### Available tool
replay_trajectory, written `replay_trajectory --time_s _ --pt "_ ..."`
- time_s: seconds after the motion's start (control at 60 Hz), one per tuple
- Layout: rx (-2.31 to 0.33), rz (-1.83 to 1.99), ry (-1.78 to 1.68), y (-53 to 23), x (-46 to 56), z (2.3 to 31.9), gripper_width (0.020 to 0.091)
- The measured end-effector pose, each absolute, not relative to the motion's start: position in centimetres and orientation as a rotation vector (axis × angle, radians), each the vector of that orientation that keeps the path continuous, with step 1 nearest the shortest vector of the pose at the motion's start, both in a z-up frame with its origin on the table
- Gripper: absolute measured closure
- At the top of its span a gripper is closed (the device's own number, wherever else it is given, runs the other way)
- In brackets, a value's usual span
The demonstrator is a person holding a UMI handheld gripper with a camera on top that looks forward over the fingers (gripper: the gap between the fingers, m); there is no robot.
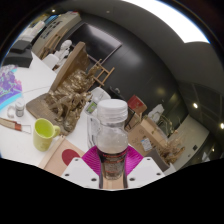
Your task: Pour water
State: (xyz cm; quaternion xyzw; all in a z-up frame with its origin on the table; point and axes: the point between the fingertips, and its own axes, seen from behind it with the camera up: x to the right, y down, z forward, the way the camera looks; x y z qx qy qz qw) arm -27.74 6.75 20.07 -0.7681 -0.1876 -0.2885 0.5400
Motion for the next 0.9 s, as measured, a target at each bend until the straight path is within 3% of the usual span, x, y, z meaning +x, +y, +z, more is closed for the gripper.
replay_trajectory --time_s 0.233,0.45,0.6,0.7,0.9 --pt "-1.489 -1.158 -0.957 14.0 -31.3 20.9 0.0841" --pt "-1.176 -1.42 -1.347 16.6 -34.9 17.4 0.0838" --pt "-1.073 -1.425 -1.429 16.6 -36.4 16.2 0.0838" --pt "-1.128 -1.362 -1.403 16.4 -36.4 15.8 0.0838" --pt "-1.574 -0.904 -1.031 15.6 -35.7 15.7 0.0836"
